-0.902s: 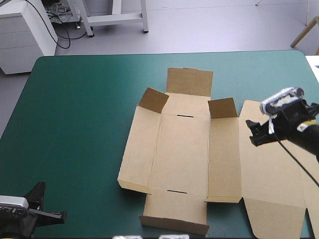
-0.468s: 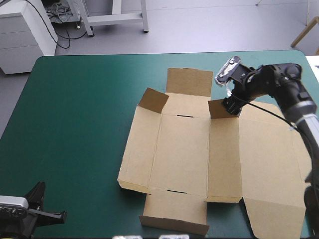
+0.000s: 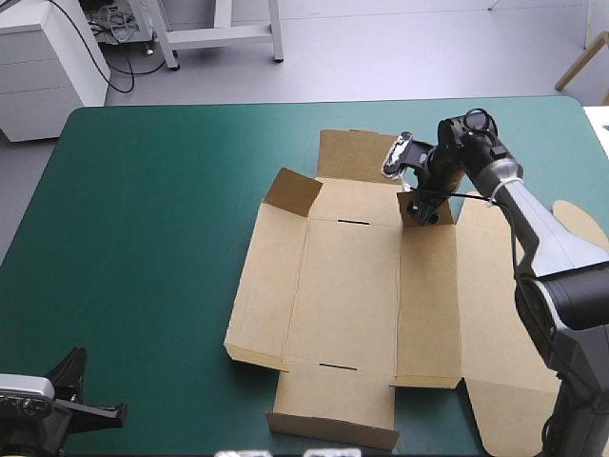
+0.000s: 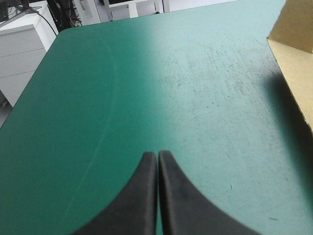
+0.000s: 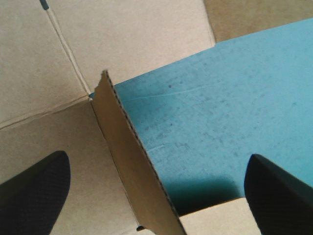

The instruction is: Fold the box

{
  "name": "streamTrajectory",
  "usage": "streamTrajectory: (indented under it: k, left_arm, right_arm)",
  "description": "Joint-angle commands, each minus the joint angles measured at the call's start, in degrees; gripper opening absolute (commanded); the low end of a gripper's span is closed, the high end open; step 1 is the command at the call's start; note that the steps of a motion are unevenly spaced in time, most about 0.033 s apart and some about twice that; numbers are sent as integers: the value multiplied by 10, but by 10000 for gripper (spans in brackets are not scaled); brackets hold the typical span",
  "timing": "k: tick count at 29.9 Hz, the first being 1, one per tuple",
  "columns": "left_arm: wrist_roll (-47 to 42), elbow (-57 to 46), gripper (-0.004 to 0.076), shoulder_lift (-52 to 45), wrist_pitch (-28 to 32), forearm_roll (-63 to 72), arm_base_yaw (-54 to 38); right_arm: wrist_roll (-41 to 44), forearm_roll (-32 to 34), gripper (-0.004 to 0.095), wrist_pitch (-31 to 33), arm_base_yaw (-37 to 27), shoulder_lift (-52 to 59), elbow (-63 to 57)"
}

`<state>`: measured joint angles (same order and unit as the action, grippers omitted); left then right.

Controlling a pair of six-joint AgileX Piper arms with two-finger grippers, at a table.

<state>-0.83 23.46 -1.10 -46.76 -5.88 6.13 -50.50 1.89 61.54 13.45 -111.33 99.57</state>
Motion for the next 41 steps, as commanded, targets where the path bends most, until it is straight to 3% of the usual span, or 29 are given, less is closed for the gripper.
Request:
streamTrajectory:
  k: [1,3,7,8,14,23,32,41]
  left_arm:
    - [-2,12,-10,-7,42,1,0]
    - [-2,12,-10,-7,42,1,0]
    - [-2,12,-10,-7,43,1,0]
    - [-2,12,-10,-7,43,1,0]
    - [-7,12,-10,-7,43,-2,0]
    - [-4,12,-10,-7,43,-2,0]
    - [-5,12,-10,-7,43,-3,0]
    - [-4,12,-10,-7,43,-3,0]
  right_arm:
    - [-28,1,833,-5,1,21,21]
    - [-46,-2,706,11,1,19,21]
    - [-90,-4,63,28,1,19,21]
    - [-91,-1,-16,27,1,19,21]
    - [-146,0,-19,31,1,19,21]
    - [-208,-60,-20,26,32,19,21]
    - [-229,-36,-20,-71,133,19,21]
    - [-193,-60,-20,-94,161,19,21]
